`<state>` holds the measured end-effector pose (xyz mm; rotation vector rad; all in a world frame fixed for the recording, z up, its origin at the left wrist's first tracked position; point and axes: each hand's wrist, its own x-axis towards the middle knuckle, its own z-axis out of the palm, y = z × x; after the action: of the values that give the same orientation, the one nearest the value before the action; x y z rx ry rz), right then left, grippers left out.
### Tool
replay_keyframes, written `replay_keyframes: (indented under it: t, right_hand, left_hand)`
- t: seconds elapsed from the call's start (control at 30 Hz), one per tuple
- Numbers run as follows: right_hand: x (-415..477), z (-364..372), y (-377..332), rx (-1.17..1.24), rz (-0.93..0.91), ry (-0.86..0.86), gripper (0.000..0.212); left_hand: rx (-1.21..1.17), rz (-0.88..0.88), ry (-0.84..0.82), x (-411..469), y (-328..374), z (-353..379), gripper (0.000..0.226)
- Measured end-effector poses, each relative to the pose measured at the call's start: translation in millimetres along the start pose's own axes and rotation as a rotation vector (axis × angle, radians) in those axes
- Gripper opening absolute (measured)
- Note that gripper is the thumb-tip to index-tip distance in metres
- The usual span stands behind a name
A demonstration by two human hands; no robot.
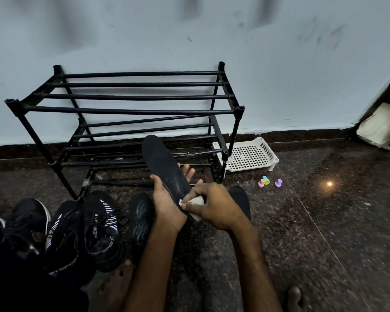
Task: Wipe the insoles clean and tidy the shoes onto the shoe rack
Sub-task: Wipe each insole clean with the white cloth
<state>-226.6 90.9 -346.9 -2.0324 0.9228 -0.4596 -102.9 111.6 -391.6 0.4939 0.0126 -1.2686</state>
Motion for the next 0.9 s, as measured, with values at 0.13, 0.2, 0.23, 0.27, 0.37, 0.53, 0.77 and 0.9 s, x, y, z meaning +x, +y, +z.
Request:
replay_keyframes:
  t: [0.13, 0.2, 0.23, 0.27, 0.37, 0.53, 0.77, 0.9]
  right_hand:
    - [8.1, 8.9, 3.4, -0.142, 0.015, 0.301, 0.007]
    - [7.6, 6.8, 7.8, -0.208, 0.059, 0.327, 0.004]
    - [6.2, 4.1, 8.2, -0.186, 0.065, 0.266, 0.002]
    - [4.6, 1.5, 7.3, -0.145, 0.063, 0.174, 0.002]
    - [3.7, 0.4, -1.9, 0.005, -0.006, 0.03, 0.006]
    - [9.3, 8.0, 9.2, -0.177, 0.067, 0.331, 0.007]
    - [5.5, 5.4, -2.9, 0.045, -0.049, 0.162, 0.007]
    - [6.3, 2.4, 10.1, -0.158, 0.063, 0.3, 0.007]
  left_hand:
    - [0.004, -0.029, 0.004, -3.4, -3.7, 6.4, 0.07]
    - [-0.002, -0.018, 0.01, -3.2, -2.0, 5.2, 0.07]
    - [0.005, -0.009, 0.015, -2.8, -0.7, 4.2, 0.069]
    - [0.017, -0.002, 0.025, -2.1, -0.6, 3.0, 0.068]
    - [0.042, -0.012, 0.039, -3.7, -4.7, 4.9, 0.069]
    - [0.006, -0.011, 0.027, -5.9, -4.0, 6.5, 0.068]
    - [0.053, -0.044, 0.051, -8.0, -7.4, 11.1, 0.071]
    - [0.001, -0.017, 0.028, -6.7, -2.5, 6.7, 0.068]
